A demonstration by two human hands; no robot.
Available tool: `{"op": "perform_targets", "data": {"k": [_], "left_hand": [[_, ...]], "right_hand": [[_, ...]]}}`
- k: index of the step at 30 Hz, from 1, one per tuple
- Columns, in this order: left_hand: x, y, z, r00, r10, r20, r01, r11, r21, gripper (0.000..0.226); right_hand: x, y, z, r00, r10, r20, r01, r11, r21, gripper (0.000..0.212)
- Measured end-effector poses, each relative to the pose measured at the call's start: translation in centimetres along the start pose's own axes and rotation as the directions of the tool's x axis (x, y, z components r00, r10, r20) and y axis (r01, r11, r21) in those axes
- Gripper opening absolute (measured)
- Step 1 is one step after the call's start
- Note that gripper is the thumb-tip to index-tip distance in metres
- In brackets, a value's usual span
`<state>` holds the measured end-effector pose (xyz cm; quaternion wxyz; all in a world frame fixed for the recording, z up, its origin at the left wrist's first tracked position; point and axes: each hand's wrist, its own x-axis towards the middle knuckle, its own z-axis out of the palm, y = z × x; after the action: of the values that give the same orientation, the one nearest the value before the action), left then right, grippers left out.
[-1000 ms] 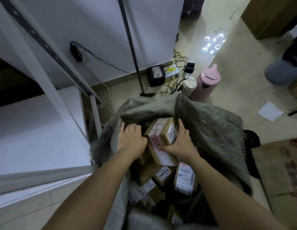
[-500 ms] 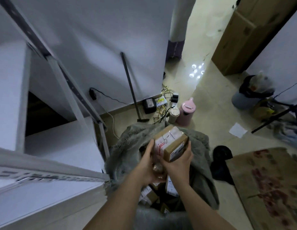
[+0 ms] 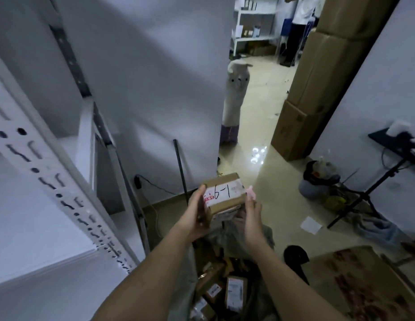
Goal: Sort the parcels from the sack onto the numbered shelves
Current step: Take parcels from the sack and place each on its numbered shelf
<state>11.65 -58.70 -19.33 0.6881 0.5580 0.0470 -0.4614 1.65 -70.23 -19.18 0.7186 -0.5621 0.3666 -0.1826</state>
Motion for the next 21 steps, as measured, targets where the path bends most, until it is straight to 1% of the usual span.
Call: {"op": "perform_targets", "data": {"k": [1,2,3,5,6,7,8,10,12,15,18,21], "left_hand": [[-0.8,0.2,0.2,0.999,0.031,0.007,-0.031,0.999,0.010,0.071],[-1.6,0.3,0.3,0.998,0.063,0.014,-0.064,0.998,0.014,0.060],[-2.7,0.5,0.6,0.996,0.088,0.024,-0.088,0.996,0.012,0.050],[-4.1,0.5,1.2,0.995,0.093,0.031,-0.093,0.996,0.014,0.042],[-5.0,0.5,1.7,0.996,0.090,0.014,-0.090,0.996,0.019,0.041],[-5.9,0.5,2.2,0.996,0.089,-0.007,-0.089,0.996,0.021,0.039],[-6.9,0.2,2.7,0.994,0.103,-0.032,-0.103,0.995,0.011,0.037],[-8.7,-0.5,3.9,0.988,0.143,-0.060,-0.144,0.989,-0.011,0.039],[-10.9,-1.6,4.9,0.979,0.184,-0.083,-0.188,0.981,-0.049,0.047],[-14.3,-3.4,5.3,0.968,0.222,-0.121,-0.233,0.968,-0.091,0.057],[-17.6,-4.9,5.1,0.952,0.243,-0.187,-0.263,0.960,-0.092,0.055],[-21.1,-5.1,4.8,0.921,0.282,-0.268,-0.310,0.948,-0.066,0.049]], "right_hand": [[0.1,-0.9,-0.1,0.996,0.083,0.023,-0.084,0.996,0.044,0.066],[0.2,-1.5,-0.2,0.989,0.138,0.053,-0.140,0.989,0.052,0.082],[-0.4,-2.5,-0.3,0.985,0.158,0.074,-0.159,0.987,0.012,0.082],[-1.9,-3.9,-0.6,0.981,0.157,0.110,-0.151,0.987,-0.061,0.055],[-2.4,-4.3,-0.8,0.982,0.151,0.114,-0.144,0.987,-0.069,0.046],[-3.2,-4.6,-1.0,0.983,0.148,0.111,-0.140,0.987,-0.075,0.041],[-3.9,-4.7,-1.2,0.983,0.143,0.113,-0.134,0.988,-0.083,0.040],[-5.6,-4.9,-1.4,0.982,0.132,0.136,-0.123,0.990,-0.075,0.046],[-7.5,-4.9,-1.9,0.977,0.118,0.176,-0.105,0.991,-0.085,0.046],[-10.4,-5.0,-2.6,0.972,0.063,0.226,-0.039,0.993,-0.111,0.043],[-13.2,-5.0,-3.1,0.959,0.048,0.280,-0.002,0.987,-0.164,0.036],[-16.0,-5.4,-2.3,0.945,0.030,0.326,0.033,0.982,-0.186,0.041]]}}
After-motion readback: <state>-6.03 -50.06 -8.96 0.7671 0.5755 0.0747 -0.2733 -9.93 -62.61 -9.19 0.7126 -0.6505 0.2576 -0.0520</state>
